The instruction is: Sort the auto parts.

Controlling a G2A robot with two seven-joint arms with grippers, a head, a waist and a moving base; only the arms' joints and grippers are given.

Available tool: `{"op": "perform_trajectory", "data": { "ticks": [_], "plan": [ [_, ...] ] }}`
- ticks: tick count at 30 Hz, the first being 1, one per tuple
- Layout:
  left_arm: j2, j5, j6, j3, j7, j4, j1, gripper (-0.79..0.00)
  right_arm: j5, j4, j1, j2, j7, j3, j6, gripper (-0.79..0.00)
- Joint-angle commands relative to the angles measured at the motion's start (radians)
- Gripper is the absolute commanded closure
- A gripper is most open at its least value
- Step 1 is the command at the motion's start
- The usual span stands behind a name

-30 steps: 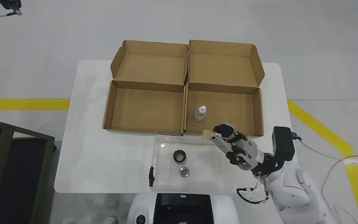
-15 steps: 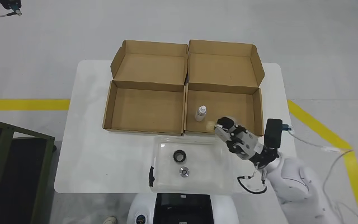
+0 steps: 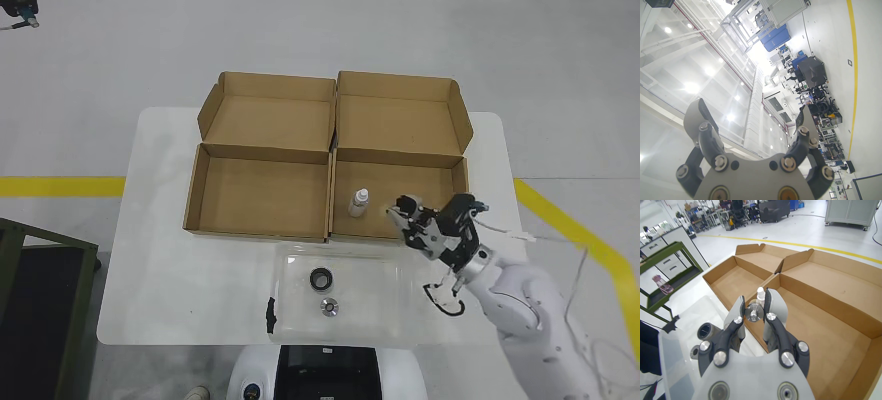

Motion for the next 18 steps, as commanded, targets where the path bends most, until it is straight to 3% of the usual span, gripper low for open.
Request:
{"op": "perform_trajectory", "data": {
  "ticks": [1,18],
  "plan": [
    [0.0,0.0,0.0,0.0,0.0,0.0,0.0,-0.785,-0.026,0.029,0.027,-0.001,0.024,-0.014,0.009,0.0],
    [0.0,0.0,0.0,0.0,0.0,0.0,0.0,-0.785,-0.211,0.202,0.21,-0.015,0.148,-0.146,0.033,0.0]
  ]
}}
